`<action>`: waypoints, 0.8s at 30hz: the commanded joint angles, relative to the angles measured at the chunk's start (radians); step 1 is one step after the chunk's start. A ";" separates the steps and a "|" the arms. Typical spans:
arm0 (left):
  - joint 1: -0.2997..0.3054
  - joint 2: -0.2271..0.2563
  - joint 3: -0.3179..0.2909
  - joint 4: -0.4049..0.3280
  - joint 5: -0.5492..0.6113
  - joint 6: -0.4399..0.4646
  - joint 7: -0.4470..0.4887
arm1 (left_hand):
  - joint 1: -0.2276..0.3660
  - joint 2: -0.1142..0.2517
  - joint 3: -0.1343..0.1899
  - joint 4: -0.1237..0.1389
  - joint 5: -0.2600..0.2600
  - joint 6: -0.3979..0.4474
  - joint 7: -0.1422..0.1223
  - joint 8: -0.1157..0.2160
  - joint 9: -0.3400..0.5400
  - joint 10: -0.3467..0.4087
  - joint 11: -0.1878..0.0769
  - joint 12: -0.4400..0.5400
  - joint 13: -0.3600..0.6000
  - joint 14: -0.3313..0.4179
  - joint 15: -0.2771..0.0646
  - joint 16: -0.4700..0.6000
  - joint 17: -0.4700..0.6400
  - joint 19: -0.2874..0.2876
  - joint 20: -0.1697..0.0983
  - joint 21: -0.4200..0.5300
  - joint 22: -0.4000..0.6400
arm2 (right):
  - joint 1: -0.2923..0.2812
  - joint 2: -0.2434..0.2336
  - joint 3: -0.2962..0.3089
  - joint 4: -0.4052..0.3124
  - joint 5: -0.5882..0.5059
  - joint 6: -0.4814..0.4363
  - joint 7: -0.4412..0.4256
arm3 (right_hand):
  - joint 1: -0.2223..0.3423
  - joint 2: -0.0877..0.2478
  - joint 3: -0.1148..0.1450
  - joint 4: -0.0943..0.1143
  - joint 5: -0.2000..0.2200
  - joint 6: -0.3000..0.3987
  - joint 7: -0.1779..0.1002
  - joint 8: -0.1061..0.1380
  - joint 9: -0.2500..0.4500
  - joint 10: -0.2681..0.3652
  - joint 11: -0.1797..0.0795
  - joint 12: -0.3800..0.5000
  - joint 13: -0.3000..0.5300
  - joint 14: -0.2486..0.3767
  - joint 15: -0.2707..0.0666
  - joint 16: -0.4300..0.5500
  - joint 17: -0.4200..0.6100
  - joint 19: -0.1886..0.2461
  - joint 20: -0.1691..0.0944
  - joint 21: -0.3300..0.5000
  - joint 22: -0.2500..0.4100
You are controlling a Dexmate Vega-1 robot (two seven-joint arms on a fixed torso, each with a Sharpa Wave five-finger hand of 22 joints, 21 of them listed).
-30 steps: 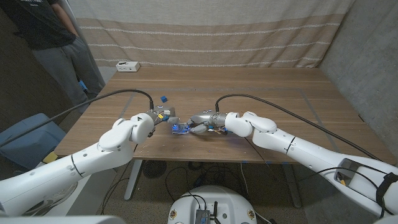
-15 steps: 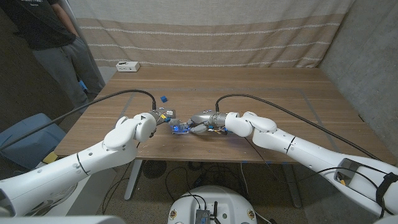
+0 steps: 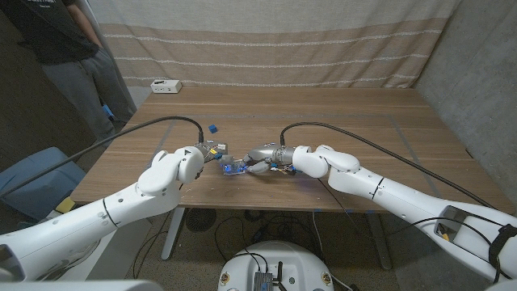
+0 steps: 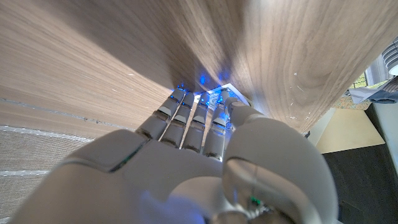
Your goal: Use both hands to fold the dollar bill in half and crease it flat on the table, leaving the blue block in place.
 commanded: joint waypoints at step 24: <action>0.041 0.016 -0.053 -0.032 -0.051 -0.068 0.096 | 0.040 0.027 0.012 -0.030 -0.010 0.262 0.040 0.103 0.046 0.282 0.021 0.101 0.048 0.310 0.002 0.166 0.072 0.151 -0.004 0.095 0.023 | -0.001 0.002 -0.002 -0.002 0.001 -0.004 0.003 | 0.015 0.001 -0.003 -0.010 -0.003 -0.005 0.004 -0.004 0.002 -0.005 0.005 -0.004 0.003 0.008 -0.077 0.008 0.000 0.003 0.009 0.011 0.003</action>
